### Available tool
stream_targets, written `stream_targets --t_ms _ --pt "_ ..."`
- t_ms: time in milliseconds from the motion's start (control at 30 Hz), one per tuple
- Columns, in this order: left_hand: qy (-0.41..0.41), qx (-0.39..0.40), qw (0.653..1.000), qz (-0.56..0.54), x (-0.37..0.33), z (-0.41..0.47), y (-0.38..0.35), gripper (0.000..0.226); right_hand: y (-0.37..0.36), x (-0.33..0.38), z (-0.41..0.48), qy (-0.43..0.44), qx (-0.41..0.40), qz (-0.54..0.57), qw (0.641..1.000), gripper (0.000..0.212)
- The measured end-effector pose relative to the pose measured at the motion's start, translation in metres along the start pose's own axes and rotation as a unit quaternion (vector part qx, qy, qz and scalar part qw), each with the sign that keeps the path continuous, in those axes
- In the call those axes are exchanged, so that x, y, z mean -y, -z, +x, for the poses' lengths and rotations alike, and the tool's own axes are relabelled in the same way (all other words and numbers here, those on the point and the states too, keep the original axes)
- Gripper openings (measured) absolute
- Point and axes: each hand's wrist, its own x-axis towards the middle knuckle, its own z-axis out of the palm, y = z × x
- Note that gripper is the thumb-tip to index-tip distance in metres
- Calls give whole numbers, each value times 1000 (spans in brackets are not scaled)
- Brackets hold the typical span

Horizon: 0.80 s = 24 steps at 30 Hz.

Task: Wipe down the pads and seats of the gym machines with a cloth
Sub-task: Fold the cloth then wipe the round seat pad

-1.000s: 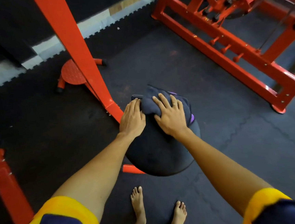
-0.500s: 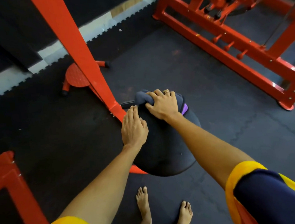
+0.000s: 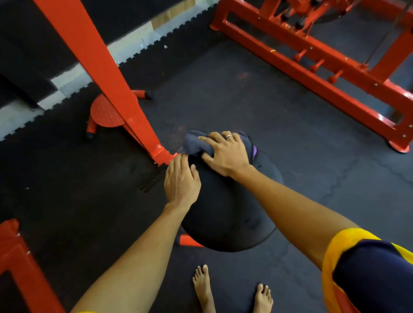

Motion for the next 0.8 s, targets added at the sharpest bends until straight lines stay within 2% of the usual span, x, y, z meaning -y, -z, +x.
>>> stream_targets --t_ms 133,167,333,400,500,633,800 --pt "-23 22 999 -14 -3 5 -1 42 4 -25 0 -184 9 24 982 60" --pt "-27 28 999 -17 -3 6 -1 43 5 -21 1 -199 16 27 979 60" --pt "-14 31 999 -30 -6 12 -6 42 -1 15 -39 -102 -3 43 994 71" --pt "7 37 998 -58 -6 12 -8 44 0 14 -60 -68 -14 11 998 72" --pt "0 5 999 -52 -5 4 -12 44 5 -7 -52 -83 -16 -12 996 71" --pt "25 3 999 -30 -12 -4 -9 46 5 -9 -2 -123 32 -7 992 70" --pt "52 -16 998 -20 -9 -16 -11 49 -6 18 -14 -38 38 -10 998 70"
